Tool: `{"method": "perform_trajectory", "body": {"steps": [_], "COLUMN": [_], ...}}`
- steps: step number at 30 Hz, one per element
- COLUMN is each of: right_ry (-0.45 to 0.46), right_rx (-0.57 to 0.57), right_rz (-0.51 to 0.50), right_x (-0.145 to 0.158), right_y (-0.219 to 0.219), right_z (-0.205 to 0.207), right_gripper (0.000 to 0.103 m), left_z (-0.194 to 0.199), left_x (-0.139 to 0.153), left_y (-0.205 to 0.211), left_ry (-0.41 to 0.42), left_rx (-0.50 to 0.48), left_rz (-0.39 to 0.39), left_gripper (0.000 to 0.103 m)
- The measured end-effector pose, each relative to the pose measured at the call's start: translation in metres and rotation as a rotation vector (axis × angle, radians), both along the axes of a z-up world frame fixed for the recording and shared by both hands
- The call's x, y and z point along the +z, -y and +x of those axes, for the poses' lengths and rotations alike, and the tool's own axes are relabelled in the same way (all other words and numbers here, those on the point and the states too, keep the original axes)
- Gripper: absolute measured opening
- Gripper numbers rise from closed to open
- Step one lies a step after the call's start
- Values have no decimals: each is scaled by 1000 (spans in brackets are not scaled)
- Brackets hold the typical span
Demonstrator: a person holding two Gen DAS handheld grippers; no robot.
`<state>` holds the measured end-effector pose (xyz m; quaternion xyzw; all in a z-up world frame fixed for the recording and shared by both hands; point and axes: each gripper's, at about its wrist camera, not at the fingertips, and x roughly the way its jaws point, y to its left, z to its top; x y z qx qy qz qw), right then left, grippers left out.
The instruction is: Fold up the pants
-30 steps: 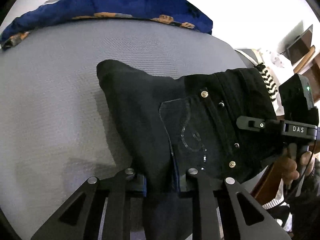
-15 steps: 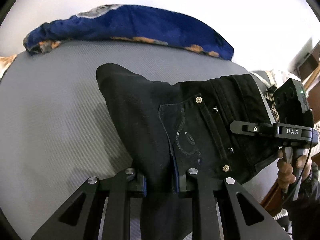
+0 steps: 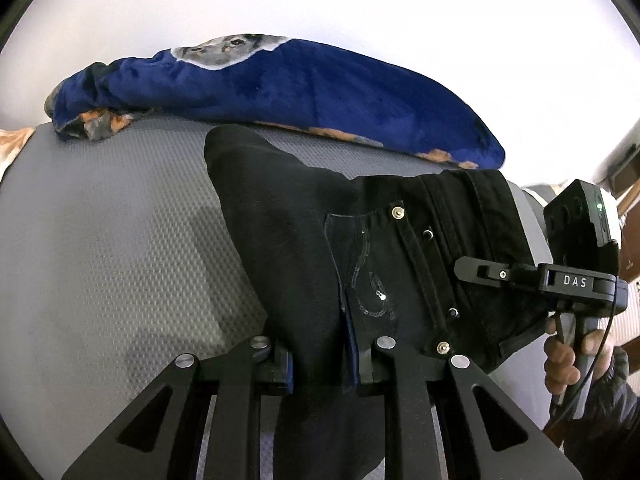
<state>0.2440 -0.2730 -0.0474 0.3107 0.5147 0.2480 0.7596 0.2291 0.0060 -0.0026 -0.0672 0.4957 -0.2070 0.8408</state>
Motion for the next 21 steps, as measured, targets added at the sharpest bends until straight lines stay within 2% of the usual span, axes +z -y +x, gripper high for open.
{"method": "perform_trajectory", "body": {"steps": [9, 13, 14, 16, 17, 18, 20, 21], "right_ry": [4, 13, 13, 25, 30, 36, 81, 95], "right_rx": [-24, -39, -43, -45, -50, -60, -53, -50], "right_rz": [-14, -80, -132, -223, -254, -272, -318, -349], "right_x": [0, -10, -15, -24, -29, -32, -31, -29], "right_y": [6, 3, 1, -3, -3, -3, -10, -13], "right_z": [34, 48, 49, 48, 46, 45, 39, 37], "right_gripper": [27, 28, 30, 40, 48, 49, 48, 52], "left_z": [47, 63, 67, 71, 72, 71, 67, 65], "left_x": [-3, -22, -32, -52, -62, -69, -71, -70], "left_y": [1, 1, 1, -3, -7, -10, -13, -11], "left_ry": [18, 8, -4, -27, -39, -44, -6, 5], "left_rx": [21, 24, 29, 53, 72, 88, 91, 87], "left_rz": [-20, 10, 34, 54, 56, 51, 31, 47], "left_gripper": [19, 20, 23, 36, 44, 49, 50, 51]}}
